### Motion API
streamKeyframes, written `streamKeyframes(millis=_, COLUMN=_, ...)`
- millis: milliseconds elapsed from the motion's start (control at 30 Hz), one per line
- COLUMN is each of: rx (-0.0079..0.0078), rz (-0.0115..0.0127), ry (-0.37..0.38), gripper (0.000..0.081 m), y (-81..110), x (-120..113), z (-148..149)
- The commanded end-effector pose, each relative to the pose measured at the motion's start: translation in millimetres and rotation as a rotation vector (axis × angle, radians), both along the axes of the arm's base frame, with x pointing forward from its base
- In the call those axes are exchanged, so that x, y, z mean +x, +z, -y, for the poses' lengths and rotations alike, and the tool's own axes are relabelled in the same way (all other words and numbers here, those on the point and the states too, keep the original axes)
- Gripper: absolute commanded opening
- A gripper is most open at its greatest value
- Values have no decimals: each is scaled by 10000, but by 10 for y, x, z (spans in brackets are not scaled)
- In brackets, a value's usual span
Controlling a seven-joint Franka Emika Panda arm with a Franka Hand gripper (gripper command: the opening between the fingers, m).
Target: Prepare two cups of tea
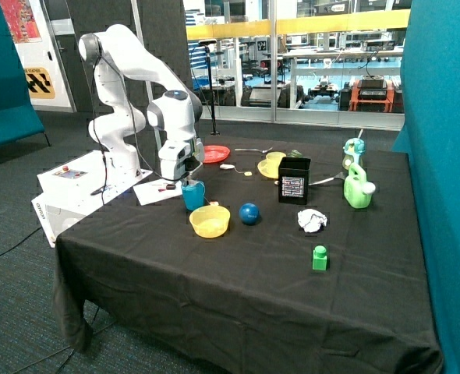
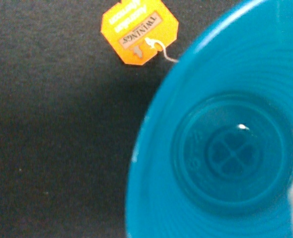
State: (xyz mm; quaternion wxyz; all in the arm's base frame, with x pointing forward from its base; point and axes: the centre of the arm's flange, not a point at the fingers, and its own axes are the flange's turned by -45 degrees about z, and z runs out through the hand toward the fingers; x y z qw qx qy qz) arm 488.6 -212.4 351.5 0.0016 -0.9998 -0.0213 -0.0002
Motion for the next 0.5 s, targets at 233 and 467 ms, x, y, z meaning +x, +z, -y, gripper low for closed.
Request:
streamKeyframes(millis=233, rx=-32, rz=-3, ry=79, gripper=508, y=29, x=69, z=-34)
streamKeyframes(millis=467, rx=-32, rz=-3, ry=147, gripper=479, y=73, x=105, z=-60)
